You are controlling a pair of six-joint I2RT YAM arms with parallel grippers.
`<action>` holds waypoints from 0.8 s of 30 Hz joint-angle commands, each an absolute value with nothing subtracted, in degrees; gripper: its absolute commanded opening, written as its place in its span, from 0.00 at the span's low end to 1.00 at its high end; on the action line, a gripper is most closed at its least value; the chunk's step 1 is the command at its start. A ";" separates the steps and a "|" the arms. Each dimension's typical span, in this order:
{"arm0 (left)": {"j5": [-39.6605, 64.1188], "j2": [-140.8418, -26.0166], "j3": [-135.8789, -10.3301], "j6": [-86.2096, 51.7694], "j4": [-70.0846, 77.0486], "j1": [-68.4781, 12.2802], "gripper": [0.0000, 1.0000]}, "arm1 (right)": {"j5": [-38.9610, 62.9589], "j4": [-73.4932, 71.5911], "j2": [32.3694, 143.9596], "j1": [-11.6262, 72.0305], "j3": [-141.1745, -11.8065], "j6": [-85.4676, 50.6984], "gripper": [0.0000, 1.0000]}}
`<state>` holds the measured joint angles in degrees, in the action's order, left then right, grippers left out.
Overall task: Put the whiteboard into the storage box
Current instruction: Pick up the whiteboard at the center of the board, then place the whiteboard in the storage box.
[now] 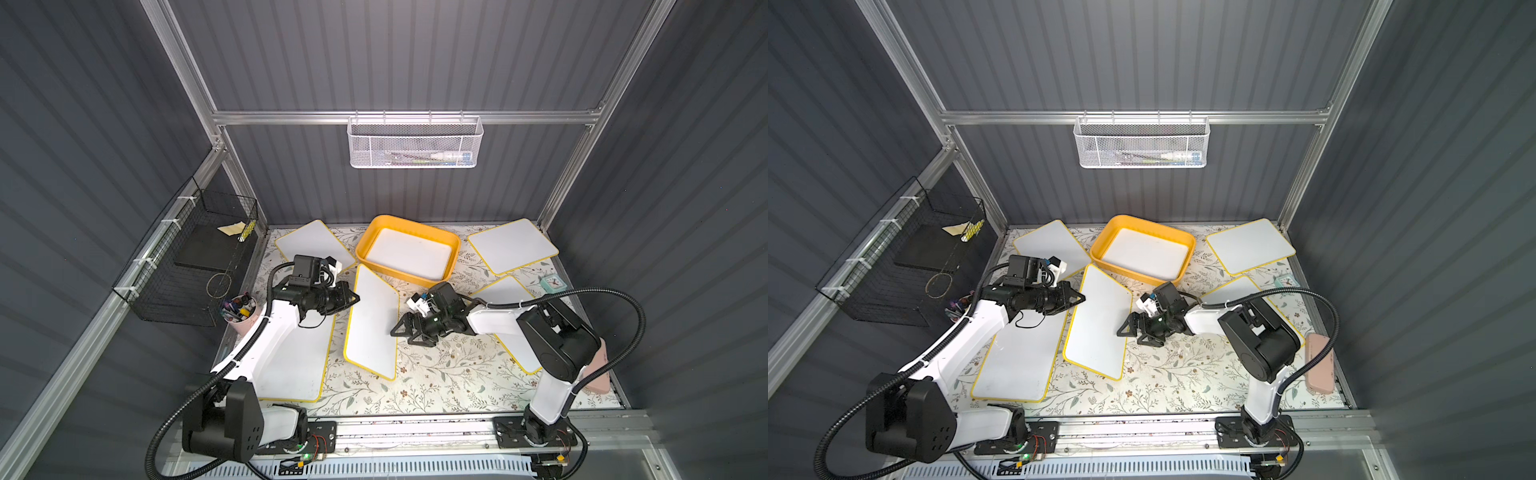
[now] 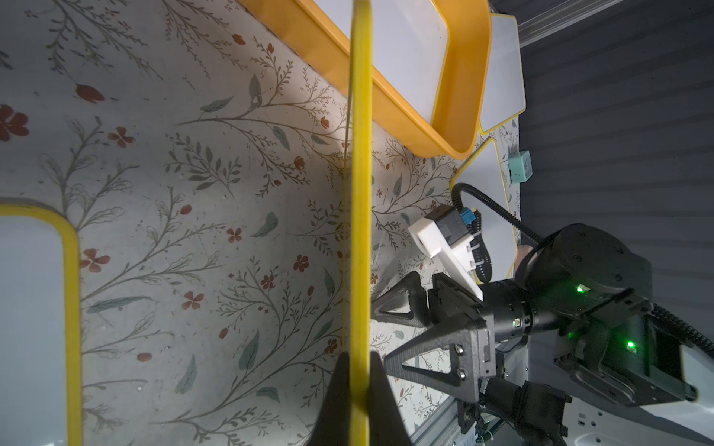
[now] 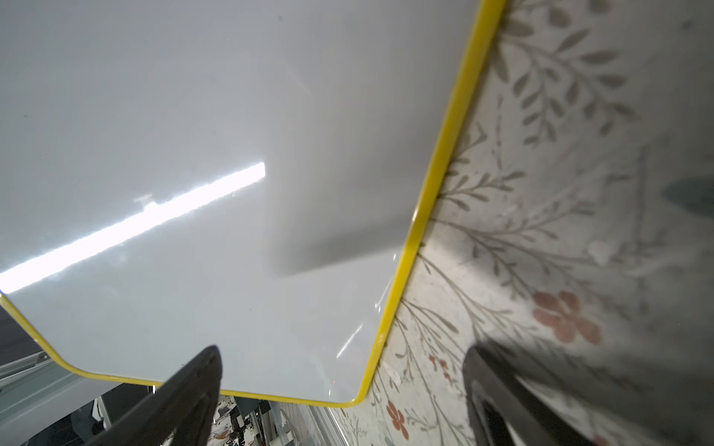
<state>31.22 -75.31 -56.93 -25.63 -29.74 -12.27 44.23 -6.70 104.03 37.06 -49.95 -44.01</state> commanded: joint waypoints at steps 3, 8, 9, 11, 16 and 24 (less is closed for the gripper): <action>34.83 -73.57 -61.91 -26.82 -27.86 -11.62 0.00 | 40.75 -0.51 104.22 36.66 -52.71 -42.07 0.97; 36.10 -73.25 -63.12 -27.11 -28.83 -11.34 0.00 | 39.05 5.79 102.09 36.49 -54.52 -37.16 0.97; 36.12 -72.92 -63.01 -27.56 -28.47 -11.30 0.00 | 38.81 7.06 101.72 36.40 -54.94 -36.37 0.97; 36.49 -72.34 -62.66 -28.77 -27.35 -11.08 0.00 | 38.21 8.54 100.31 36.23 -55.20 -35.28 0.98; 38.59 -72.01 -63.43 -31.09 -25.92 -10.73 0.00 | 37.45 10.41 98.03 35.16 -56.43 -33.63 0.98; 39.57 -71.94 -65.79 -34.63 -24.12 -9.68 0.00 | 34.00 12.97 92.76 31.11 -56.80 -30.99 0.98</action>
<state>36.01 -74.22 -62.85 -31.42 -28.10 -10.50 36.07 10.20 94.61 32.77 -55.64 -33.15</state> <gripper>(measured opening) 0.085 0.981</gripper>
